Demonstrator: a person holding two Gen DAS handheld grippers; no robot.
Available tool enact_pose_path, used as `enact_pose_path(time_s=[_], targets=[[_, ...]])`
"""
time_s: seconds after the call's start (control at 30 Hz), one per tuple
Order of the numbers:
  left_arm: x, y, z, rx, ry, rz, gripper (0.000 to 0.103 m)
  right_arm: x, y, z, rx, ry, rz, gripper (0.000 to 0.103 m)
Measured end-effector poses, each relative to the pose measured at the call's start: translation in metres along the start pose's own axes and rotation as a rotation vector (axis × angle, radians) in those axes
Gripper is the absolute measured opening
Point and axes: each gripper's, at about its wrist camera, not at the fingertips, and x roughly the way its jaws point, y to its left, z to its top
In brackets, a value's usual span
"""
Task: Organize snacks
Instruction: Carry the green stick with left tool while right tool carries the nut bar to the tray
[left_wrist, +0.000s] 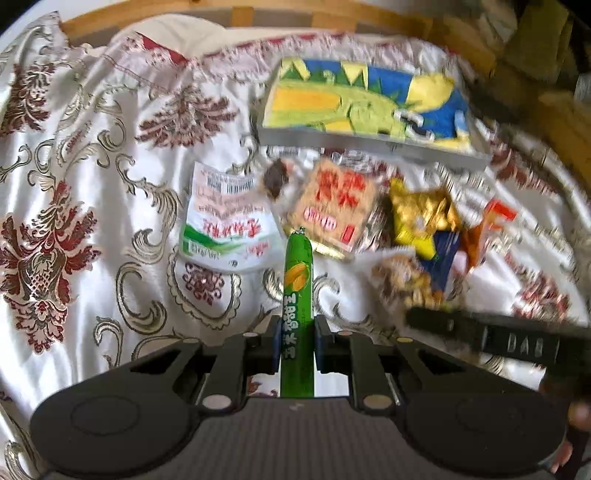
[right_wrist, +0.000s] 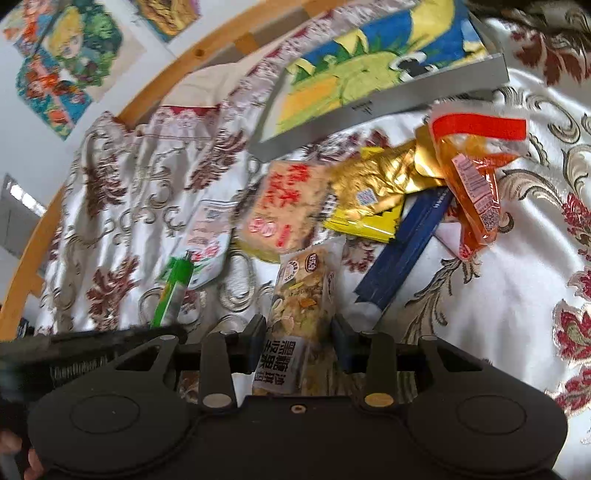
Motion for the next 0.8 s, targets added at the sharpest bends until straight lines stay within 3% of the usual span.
enact_pose_path(time_s=[0.2,0.4,0.57,0.8], targets=[[-0.013,0.001,0.002,-0.021,-0.093,-0.023,0.018,-0.024,0.006,-0.007,-0.022,-0.085,0.052,0.04],[-0.015,-0.003,0.017,-0.049,-0.188,-0.015,0.018,-0.043,-0.003,0.023,0.016,-0.24,0.103,0.041],[-0.01,-0.022,0.064,-0.03,-0.268,-0.043,0.018,-0.046,-0.026,0.068,0.034,-0.385,0.098,0.041],[0.037,-0.073,0.149,-0.015,-0.34,-0.042,0.018,-0.035,-0.067,0.124,0.018,-0.626,-0.016,0.041]])
